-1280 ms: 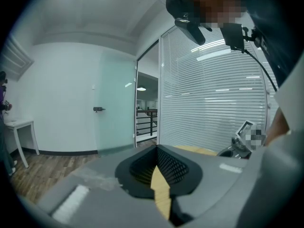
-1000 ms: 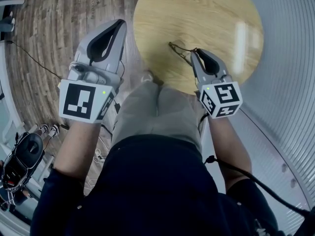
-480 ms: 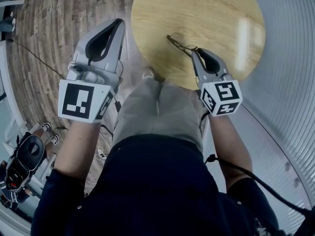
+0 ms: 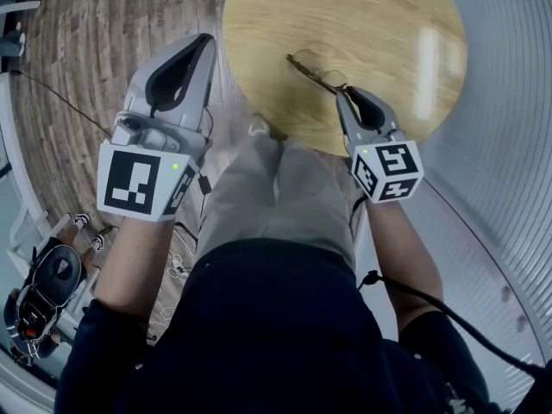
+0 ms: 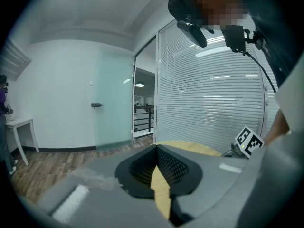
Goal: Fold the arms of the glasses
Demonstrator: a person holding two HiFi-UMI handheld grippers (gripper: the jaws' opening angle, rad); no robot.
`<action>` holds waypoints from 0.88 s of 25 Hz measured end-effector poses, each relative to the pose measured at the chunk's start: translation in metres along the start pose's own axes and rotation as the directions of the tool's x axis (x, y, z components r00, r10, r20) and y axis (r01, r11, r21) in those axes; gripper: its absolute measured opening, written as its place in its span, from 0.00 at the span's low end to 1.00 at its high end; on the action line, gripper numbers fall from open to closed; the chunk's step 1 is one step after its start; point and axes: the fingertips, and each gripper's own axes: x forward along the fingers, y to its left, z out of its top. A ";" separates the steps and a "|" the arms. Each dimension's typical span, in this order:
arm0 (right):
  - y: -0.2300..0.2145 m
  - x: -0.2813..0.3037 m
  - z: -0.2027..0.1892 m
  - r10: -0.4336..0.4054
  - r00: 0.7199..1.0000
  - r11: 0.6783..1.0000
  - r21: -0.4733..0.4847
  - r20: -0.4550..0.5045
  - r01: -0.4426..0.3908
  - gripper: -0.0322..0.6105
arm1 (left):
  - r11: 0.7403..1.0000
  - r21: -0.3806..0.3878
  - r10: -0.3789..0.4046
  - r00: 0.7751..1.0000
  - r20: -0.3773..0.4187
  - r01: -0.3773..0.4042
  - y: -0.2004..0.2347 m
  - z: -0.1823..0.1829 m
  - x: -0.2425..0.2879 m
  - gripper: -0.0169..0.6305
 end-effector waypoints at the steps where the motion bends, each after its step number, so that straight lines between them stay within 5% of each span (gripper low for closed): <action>1: -0.002 0.003 -0.002 0.001 1.000 1.000 -0.003 -0.006 -0.001 0.15 | 1.000 -0.004 -0.001 1.000 0.001 0.001 0.001 -0.001 0.002 0.03; 22: -0.008 -0.002 -0.027 0.004 1.000 1.000 0.012 -0.026 -0.004 0.15 | 1.000 -0.030 0.003 1.000 -0.022 -0.004 -0.016 -0.016 -0.002 0.03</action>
